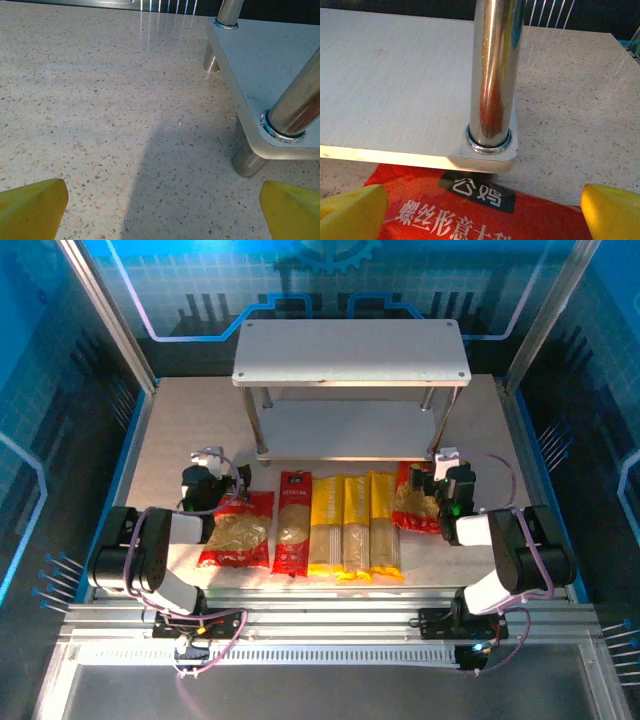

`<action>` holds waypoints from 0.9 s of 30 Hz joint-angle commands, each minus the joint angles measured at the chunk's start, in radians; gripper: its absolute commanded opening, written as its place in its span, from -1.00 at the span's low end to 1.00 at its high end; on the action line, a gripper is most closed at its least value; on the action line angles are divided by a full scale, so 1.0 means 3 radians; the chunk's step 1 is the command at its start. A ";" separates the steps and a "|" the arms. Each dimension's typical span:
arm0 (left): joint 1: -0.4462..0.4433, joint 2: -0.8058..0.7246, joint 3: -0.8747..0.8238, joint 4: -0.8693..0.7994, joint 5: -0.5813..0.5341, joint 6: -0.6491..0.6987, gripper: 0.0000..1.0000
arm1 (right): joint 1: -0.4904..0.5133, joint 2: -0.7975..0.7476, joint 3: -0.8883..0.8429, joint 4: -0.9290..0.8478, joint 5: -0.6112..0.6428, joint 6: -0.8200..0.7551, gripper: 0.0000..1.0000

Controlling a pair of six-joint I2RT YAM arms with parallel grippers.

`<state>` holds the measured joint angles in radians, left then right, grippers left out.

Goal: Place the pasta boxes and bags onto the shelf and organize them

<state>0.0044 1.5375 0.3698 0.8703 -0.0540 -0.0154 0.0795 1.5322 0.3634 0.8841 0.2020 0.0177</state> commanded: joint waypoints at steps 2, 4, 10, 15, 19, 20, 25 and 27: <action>-0.0015 0.0034 0.0066 0.0110 0.0083 0.0077 0.99 | 0.0039 0.0037 0.0070 0.0131 0.0032 -0.0032 0.99; -0.0015 0.0034 0.0066 0.0109 0.0083 0.0077 0.99 | 0.0038 0.0035 0.0070 0.0129 0.0029 -0.0034 0.99; -0.0015 0.0034 0.0072 0.0098 0.0089 0.0077 0.99 | -0.0018 -0.0009 0.0038 0.0137 0.0147 0.0086 0.99; 0.0031 0.0014 0.0091 0.0049 0.0297 0.0086 0.99 | -0.0019 -0.0080 -0.0016 0.0182 0.0229 0.0112 0.85; 0.0031 -0.0123 0.0216 -0.0266 0.0280 0.0085 0.77 | -0.0020 -0.0082 -0.0025 0.0197 0.0232 0.0119 0.85; 0.0034 -0.0195 0.0288 -0.0450 0.0273 0.0079 0.71 | -0.0018 -0.0081 -0.0025 0.0190 0.0232 0.0118 0.86; -0.0013 -0.0764 0.0421 -0.1067 0.0251 0.0103 0.56 | 0.0155 -0.0132 -0.0018 0.0217 0.0301 -0.0096 0.85; -0.0083 -0.1081 0.0422 -0.1221 0.0146 0.0090 0.56 | 0.0306 -0.0377 0.0247 -0.0443 0.0493 -0.0232 0.90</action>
<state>0.0006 1.3216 0.4732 0.6048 0.0040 0.0029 0.1169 1.4975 0.3691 0.8547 0.2859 0.0116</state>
